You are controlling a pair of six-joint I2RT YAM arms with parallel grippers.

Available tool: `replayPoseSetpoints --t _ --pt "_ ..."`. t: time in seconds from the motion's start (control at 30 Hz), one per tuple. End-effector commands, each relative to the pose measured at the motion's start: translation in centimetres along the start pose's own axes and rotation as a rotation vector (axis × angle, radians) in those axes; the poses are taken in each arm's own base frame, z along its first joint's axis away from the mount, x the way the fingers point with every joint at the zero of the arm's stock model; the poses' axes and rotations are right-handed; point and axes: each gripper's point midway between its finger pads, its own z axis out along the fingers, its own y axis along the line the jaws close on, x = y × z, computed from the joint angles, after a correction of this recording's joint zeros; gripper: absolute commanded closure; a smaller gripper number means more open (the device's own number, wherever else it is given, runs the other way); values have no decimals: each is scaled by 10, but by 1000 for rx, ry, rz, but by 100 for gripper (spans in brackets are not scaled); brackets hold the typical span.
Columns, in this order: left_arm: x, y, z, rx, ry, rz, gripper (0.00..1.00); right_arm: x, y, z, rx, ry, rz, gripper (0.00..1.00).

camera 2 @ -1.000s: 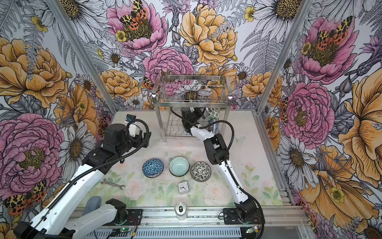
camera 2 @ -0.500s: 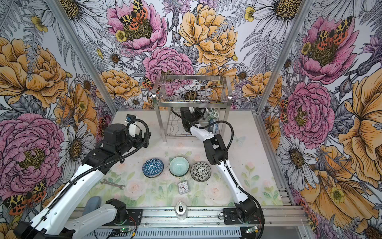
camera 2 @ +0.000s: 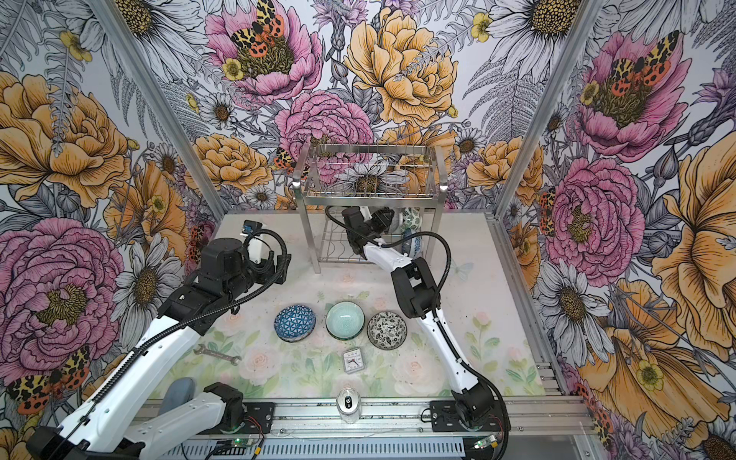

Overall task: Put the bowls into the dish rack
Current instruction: 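Lower the navy bowl into the rack slot beside the other bowls with the right gripper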

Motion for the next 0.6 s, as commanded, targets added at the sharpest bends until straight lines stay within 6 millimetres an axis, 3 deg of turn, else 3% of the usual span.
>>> replayPoseSetpoints --t 0.0,0.27,0.57 --pt "-3 2 -4 5 -17 -7 1 -22 -43 -18 -8 -41 99 38" --pt "-1 2 -3 0 -13 -6 1 -15 -56 -44 -83 -79 100 1" --pt "3 1 3 2 12 0 1 9 -48 -112 -264 -228 71 0"
